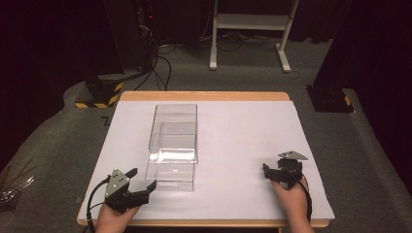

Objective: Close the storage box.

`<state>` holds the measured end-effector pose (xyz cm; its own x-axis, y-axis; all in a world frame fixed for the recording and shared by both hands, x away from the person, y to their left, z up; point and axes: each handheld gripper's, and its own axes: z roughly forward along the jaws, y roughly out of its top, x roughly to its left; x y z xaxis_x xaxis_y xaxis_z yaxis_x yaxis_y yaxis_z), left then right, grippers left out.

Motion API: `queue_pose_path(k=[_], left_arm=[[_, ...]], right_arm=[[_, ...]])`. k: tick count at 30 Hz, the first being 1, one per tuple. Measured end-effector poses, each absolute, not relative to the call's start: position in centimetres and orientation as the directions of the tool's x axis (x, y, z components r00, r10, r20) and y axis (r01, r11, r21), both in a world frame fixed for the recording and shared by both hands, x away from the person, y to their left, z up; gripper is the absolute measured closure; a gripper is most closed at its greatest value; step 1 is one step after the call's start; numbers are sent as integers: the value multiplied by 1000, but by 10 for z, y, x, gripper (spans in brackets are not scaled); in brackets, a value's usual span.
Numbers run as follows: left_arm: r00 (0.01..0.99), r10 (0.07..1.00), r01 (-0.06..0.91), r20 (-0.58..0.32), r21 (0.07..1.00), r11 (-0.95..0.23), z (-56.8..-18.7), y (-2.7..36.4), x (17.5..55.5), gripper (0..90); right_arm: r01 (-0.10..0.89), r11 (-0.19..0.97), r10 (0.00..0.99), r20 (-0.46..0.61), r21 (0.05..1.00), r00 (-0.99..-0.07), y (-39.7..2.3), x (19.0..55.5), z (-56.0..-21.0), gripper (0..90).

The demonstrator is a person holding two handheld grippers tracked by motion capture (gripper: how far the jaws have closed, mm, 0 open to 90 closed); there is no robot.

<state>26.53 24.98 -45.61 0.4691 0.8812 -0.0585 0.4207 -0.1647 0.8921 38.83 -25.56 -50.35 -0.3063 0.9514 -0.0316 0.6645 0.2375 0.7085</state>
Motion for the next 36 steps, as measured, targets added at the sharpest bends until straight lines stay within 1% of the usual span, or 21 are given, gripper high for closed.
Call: queue_pose_path(k=[4,6,16,24,36], left_arm=[[466,882,420,-65,894,-155,-456,250,270,163],[464,882,425,-83,894,-139,-456,250,273,163],[464,882,427,-79,893,-145,-454,248,279,162],[453,886,433,-95,893,-125,-454,247,290,162],[440,893,430,-94,895,-117,-454,247,301,162]], right_arm=[[665,237,952,-32,708,-306,-256,388,-503,132],[665,237,952,-31,708,-306,-256,388,-503,132],[665,237,951,-31,709,-306,-256,388,-503,132],[665,237,951,-30,709,-307,-256,388,-503,132],[664,237,951,-31,709,-306,-256,388,-503,132]])
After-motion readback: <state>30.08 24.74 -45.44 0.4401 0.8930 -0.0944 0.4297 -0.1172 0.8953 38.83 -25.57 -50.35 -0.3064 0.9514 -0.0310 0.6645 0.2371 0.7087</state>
